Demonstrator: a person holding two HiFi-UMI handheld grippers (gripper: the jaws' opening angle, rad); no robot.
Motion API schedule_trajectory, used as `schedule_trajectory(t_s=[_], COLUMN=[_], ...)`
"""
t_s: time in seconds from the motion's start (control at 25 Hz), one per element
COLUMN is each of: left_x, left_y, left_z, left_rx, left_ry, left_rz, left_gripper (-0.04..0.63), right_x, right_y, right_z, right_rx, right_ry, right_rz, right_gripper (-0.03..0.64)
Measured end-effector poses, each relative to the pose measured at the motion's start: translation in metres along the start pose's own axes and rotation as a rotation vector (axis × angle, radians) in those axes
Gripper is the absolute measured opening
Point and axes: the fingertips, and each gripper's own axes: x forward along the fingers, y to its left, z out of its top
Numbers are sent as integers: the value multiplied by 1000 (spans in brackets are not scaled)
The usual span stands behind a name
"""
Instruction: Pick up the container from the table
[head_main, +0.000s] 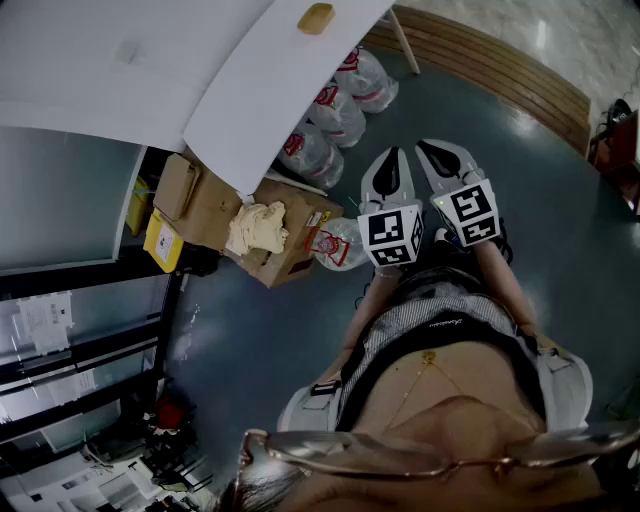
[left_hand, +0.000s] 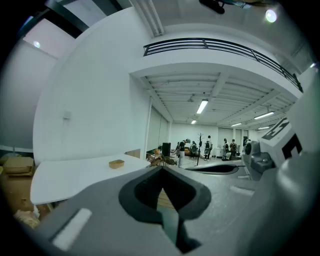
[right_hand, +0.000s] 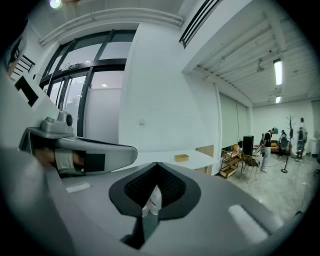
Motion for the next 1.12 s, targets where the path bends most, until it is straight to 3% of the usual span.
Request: schedule_trajectory(t_s=[0.52, 0.96, 1.12], left_x=[6, 20, 36], left_y=[-28, -19, -7], left_z=[-7, 3, 6], left_rx=[-56, -38, -67], left_ry=[-15, -49, -46], left_rz=[31, 23, 6], left_gripper=[0, 0, 0], right_x=[-20, 4, 17], right_y=[-25, -26, -33], right_z=[-1, -3, 5], right_rx=[36, 33, 36], right_ry=[-64, -45, -47], right_rz=[54, 84, 65], right_gripper=[26, 26, 26])
